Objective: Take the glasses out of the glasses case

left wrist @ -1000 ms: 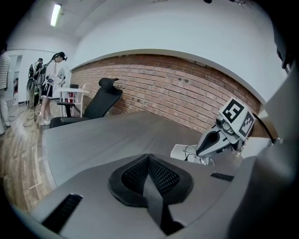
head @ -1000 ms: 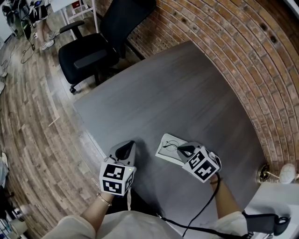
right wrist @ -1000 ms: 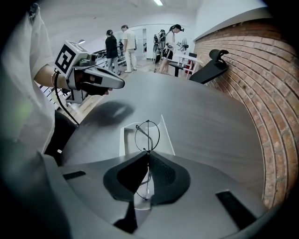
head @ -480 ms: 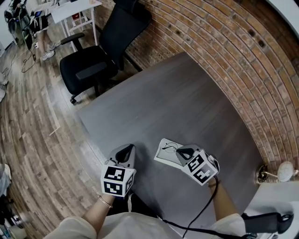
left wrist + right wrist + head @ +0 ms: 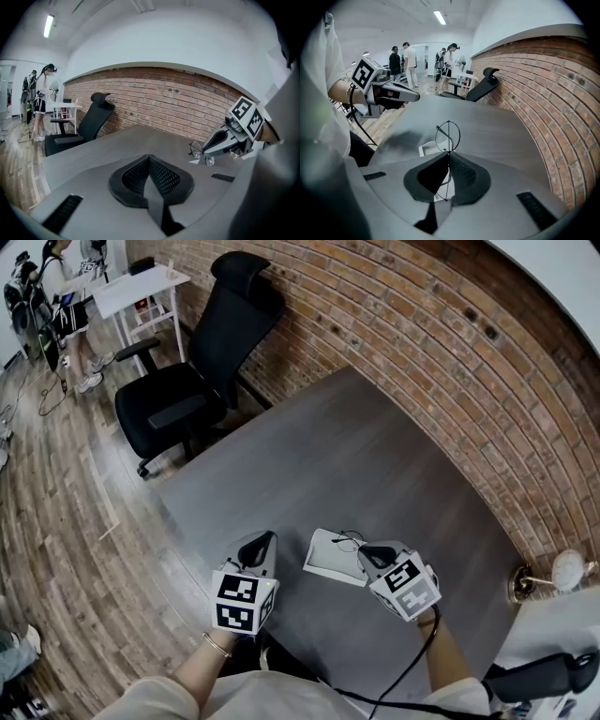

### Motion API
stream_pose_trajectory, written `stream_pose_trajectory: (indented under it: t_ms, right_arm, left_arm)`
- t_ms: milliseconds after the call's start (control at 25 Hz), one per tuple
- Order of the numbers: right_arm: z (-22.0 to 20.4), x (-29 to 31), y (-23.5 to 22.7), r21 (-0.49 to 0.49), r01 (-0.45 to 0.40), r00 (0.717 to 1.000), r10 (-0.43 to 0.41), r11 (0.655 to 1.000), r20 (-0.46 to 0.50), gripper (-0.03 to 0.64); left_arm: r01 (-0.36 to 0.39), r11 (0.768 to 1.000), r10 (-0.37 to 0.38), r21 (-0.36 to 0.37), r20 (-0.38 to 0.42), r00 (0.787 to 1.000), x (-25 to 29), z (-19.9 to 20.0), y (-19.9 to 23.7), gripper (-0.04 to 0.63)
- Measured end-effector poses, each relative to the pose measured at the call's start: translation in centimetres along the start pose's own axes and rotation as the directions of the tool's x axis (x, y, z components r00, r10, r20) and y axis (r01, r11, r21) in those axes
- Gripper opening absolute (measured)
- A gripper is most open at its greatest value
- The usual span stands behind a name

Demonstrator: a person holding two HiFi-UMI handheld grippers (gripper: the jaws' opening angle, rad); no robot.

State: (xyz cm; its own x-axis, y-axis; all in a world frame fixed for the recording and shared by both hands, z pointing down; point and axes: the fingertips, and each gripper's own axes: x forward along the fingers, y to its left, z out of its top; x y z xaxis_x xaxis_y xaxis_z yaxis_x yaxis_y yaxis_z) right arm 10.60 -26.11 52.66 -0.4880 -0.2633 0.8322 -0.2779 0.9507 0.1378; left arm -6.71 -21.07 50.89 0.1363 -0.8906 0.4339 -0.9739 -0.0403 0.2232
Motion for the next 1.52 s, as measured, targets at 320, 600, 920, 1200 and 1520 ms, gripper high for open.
stream_pose_trajectory:
  t_ms: [320, 600, 920, 1200, 1520]
  right_arm:
    - [-1.3, -4.3, -1.9, 0.180, 0.125, 0.987, -0.141, 0.976, 0.078, 0.040]
    - [-2.1, -8.5, -4.1, 0.384, 0.259, 0.930, -0.336, 0.886, 0.147, 0.040]
    - [-3.4, -13.7, -6.5, 0.625, 0.361, 0.802, -0.572, 0.692, 0.171, 0.040]
    - [-6.5, -17.8, -7.9, 0.794, 0.382, 0.670, -0.734, 0.473, 0.114, 0.040]
    - [-8.5, -21.6, -7.3, 0.868, 0.402, 0.525, -0.850, 0.292, 0.043, 0.040]
  left_arm:
    - [0.061, 0.997, -0.063, 0.050, 0.043, 0.997, 1.0, 2.7, -2.8, 0.017]
    - [0.107, 0.989, -0.114, 0.106, 0.068, 0.991, 2.2, 4.9, -5.0, 0.016]
    - [0.182, 0.964, -0.205, 0.191, 0.107, 0.973, 3.4, 8.6, -8.9, 0.017]
    - [0.230, 0.945, -0.264, 0.234, 0.125, 0.956, 4.3, 10.2, -11.7, 0.017]
    - [0.252, 0.937, -0.291, 0.242, 0.141, 0.946, 5.0, 11.2, -13.0, 0.017]
